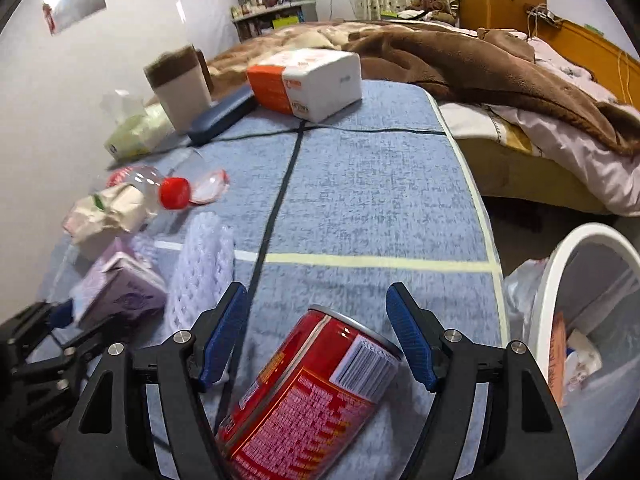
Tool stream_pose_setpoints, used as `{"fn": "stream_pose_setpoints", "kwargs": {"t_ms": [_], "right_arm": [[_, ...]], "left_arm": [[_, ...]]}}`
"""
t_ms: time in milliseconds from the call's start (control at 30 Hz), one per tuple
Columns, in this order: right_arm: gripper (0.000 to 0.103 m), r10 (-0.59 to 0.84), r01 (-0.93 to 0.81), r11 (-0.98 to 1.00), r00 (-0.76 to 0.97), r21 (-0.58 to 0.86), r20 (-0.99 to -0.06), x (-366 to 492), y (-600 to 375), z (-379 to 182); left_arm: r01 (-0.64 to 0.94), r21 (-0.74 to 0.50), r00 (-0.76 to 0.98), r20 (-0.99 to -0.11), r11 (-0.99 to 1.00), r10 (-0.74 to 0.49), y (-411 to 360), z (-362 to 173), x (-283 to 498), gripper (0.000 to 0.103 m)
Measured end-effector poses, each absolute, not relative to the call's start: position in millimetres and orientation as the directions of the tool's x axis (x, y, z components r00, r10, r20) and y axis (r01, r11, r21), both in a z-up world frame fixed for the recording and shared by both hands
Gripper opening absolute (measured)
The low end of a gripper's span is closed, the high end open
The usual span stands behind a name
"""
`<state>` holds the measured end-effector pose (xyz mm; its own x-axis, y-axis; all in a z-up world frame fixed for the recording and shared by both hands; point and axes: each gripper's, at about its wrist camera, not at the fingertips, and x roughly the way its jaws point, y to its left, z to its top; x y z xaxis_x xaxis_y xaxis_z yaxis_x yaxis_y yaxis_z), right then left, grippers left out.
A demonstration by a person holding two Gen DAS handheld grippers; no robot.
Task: Collect trash
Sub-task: 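Grasp the red can with the right tool while the left tool approaches the purple milk carton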
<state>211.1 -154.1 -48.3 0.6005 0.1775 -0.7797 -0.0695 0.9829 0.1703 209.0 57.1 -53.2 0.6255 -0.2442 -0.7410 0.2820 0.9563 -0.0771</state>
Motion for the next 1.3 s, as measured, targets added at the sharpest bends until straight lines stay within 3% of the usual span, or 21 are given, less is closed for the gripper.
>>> {"fn": "stream_pose_setpoints", "kwargs": {"t_ms": [200,533,733,1100,1200,1300], "right_arm": [[0.073,0.153,-0.034,0.984,0.674,0.177,-0.723,175.8,-163.1,-31.3],[0.073,0.161,0.018,0.978,0.578,0.210,-0.800,178.6,-151.8,-56.9],[0.073,0.109,0.014,0.990,0.582,0.143,-0.806,173.6,-156.1,-61.6],[0.072,0.126,-0.030,0.990,0.623,0.137,-0.772,174.2,-159.0,-60.1],[0.057,0.152,-0.051,0.987,0.631,0.154,-0.761,172.6,-158.7,-58.1],[0.054,0.153,-0.058,0.987,0.636,0.151,-0.757,171.5,-157.8,-57.9]], "left_arm": [[0.291,-0.065,0.652,-0.716,0.955,-0.248,54.1,-44.5,210.7,0.057],[0.281,-0.074,0.625,-0.742,0.957,-0.241,47.2,-53.9,217.1,0.057],[0.300,-0.087,0.610,-0.749,0.950,-0.261,39.4,-54.2,216.0,0.044],[0.285,-0.064,0.616,-0.752,0.956,-0.234,25.7,-56.4,224.1,0.047],[0.277,-0.060,0.618,-0.753,0.959,-0.226,24.1,-58.3,223.6,0.042],[0.270,-0.061,0.627,-0.746,0.961,-0.223,23.2,-55.2,221.2,0.042]]}}
